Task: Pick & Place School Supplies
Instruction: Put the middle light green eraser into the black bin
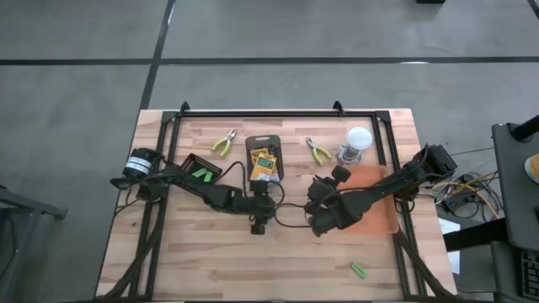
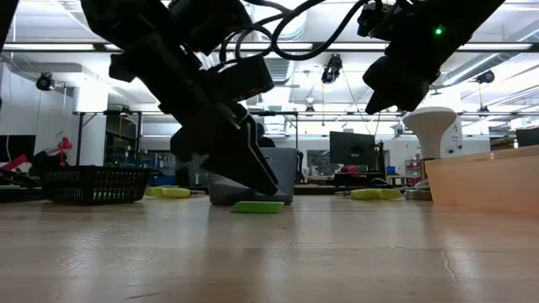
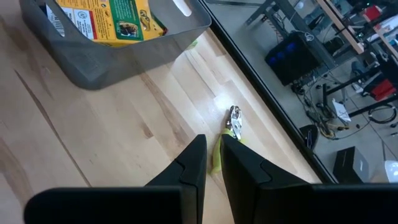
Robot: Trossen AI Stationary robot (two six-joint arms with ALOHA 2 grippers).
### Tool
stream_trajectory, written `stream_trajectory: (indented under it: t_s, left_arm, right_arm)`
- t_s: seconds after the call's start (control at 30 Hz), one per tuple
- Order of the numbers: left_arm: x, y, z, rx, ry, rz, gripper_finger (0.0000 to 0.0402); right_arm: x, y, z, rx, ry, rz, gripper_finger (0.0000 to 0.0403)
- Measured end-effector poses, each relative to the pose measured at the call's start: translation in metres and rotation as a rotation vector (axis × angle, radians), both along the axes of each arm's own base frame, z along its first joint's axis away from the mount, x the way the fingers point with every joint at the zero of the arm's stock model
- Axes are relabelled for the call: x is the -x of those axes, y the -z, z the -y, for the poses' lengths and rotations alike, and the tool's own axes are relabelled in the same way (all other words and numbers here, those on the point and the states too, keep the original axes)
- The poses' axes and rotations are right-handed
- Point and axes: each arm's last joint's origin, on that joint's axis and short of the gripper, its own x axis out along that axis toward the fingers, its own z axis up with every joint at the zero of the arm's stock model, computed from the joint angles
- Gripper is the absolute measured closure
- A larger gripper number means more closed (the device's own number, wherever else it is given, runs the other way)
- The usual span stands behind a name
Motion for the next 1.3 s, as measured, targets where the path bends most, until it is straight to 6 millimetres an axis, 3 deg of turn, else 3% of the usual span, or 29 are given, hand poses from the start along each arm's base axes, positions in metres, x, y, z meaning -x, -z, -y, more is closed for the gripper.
stream_trajectory:
  t_s: [0.53, 1.3]
  left_arm:
    - [0.004, 0.006, -0.013, 0.048, -0.075, -0.082, 0.0188]
    - [0.008, 0.008, -0.001, 0.085, -0.034, -0.117, 0.0188]
  right_arm:
    - [-0.001, 0.0, -0.001, -0.006, 0.0, 0.015, 0.036]
    - [-0.002, 0.0, -0.001, -0.01, 0.0, 0.023, 0.036]
